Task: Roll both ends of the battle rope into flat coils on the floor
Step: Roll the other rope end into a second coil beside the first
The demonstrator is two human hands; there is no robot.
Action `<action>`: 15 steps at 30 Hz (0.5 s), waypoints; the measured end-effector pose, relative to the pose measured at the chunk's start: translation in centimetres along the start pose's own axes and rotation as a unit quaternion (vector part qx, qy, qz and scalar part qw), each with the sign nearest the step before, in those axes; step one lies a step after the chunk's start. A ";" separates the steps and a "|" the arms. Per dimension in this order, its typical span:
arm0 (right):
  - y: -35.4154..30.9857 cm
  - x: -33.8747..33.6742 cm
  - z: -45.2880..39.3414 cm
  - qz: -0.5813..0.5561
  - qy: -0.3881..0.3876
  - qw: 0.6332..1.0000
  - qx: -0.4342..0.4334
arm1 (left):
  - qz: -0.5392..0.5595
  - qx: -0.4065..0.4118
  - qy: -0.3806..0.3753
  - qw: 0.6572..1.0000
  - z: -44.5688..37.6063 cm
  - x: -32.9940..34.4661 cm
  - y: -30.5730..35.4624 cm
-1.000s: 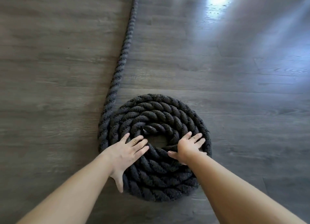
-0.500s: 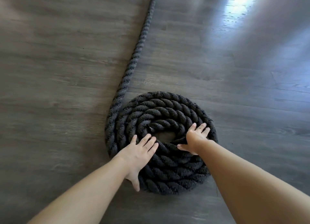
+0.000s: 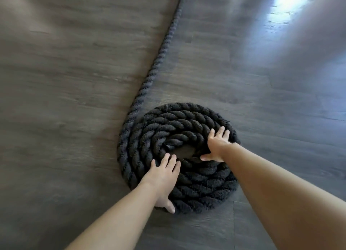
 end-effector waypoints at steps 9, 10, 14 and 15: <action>0.7 -2.0 -1.0 0.018 -0.012 0.999 -0.030 | 0.089 -0.025 -0.125 0.988 -0.5 -4.6 0.0; 0.7 -2.0 -1.1 0.021 -0.013 0.999 -0.030 | 0.076 -0.022 -0.122 0.989 -0.2 -5.0 -0.6; 0.9 -2.6 -2.0 0.032 -0.008 0.999 -0.036 | -0.052 0.007 -0.091 0.995 -0.3 -5.8 -4.1; 1.0 -2.8 -2.3 0.037 -0.004 0.999 -0.039 | -0.085 0.013 -0.094 0.992 -0.6 -5.9 -5.2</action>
Point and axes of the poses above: each hand's wrist, its own z-axis away from the middle knuckle, its own x-axis out of the palm, y = z × x, the point moved 3 cm from there along -z, towards the middle knuckle, and after that the axes turned 4 degrees about z, right-handed, at the moved point
